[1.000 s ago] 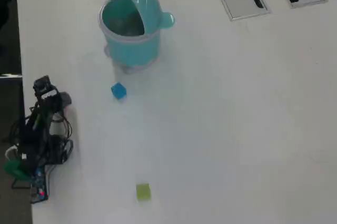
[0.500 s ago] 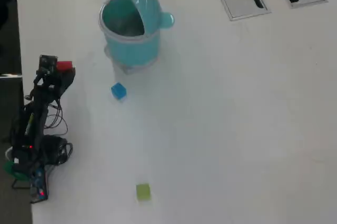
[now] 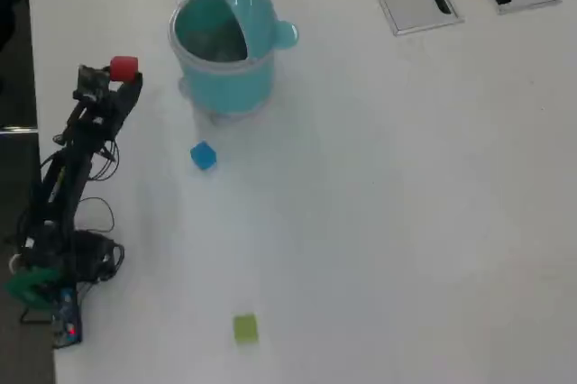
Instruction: Grasp RGB lego blocks and put them in the bin one by one.
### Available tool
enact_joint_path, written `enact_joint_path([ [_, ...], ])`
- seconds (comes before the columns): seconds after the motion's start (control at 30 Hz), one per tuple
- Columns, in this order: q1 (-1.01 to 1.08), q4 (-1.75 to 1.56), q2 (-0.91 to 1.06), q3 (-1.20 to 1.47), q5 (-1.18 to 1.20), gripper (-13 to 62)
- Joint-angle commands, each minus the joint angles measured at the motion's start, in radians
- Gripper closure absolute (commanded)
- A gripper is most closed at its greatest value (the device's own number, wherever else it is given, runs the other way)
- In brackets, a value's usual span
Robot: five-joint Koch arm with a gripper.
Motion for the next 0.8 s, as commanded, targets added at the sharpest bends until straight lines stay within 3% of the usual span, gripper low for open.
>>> enact_joint_path([
  [0.0,0.014,-0.098,-0.012,-0.133,-0.002,42.5],
  [0.13,0.04,-0.1,-0.135,-0.267,0.0,42.5],
  [0.27,0.074,-0.078,-0.382,-0.578,0.0,42.5],
  [0.5,0.114,-0.158,-0.607,-0.69,0.006,42.5],
  [0.77,0.127,-0.103,-0.896,-1.04,0.018,42.4],
])
